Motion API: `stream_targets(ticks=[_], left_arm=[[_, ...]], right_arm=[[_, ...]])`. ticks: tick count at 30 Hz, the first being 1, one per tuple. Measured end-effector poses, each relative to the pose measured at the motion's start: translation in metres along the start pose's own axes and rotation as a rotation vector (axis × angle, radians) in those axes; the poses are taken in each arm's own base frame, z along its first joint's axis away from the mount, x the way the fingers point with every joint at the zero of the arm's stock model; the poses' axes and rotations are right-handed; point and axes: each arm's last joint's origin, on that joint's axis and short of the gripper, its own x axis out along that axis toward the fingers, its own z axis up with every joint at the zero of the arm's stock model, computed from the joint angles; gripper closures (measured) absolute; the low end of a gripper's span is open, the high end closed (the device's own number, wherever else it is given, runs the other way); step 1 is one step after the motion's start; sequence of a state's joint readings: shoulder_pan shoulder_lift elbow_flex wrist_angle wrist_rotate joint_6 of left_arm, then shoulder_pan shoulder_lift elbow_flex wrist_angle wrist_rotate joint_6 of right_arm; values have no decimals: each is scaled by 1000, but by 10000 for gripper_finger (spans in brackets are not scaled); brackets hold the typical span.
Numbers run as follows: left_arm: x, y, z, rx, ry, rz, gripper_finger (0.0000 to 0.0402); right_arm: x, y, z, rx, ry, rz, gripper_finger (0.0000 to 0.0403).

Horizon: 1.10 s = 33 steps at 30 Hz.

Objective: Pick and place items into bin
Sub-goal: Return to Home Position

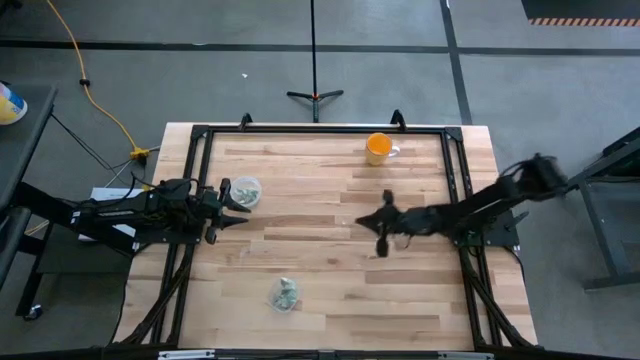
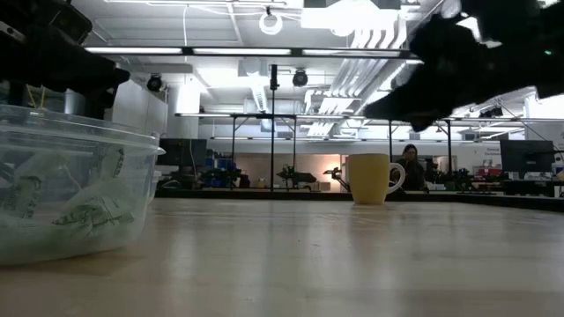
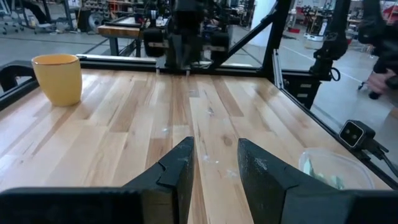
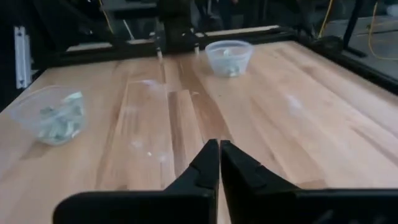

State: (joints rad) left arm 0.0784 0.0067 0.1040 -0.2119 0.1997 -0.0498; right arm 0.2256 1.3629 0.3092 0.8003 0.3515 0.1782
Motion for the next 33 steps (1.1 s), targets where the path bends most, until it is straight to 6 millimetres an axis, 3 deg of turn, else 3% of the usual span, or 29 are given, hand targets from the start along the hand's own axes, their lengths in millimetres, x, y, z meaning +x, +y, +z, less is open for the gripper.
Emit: stream_targets(ticks=[6,11,19,23,29,33], left_arm=[[0,1,2,3,-16,24,243],[0,2,3,36,-33,68,243],[0,2,8,65,-93,89,243],[6,4,1,75,-191,98,243],[7,8,-5,45,-167,219,243],[7,9,-5,60,-168,257,243]], right_arm=[[-53,-18,-7,12,-113,19,395],[-80,-25,-20,17,-149,-43,401],[-96,-30,-20,14,-129,-66,401],[-99,-32,-21,28,-122,-78,399],[-102,-35,-24,73,-100,-93,400],[-102,-39,-29,122,-80,-191,402]])
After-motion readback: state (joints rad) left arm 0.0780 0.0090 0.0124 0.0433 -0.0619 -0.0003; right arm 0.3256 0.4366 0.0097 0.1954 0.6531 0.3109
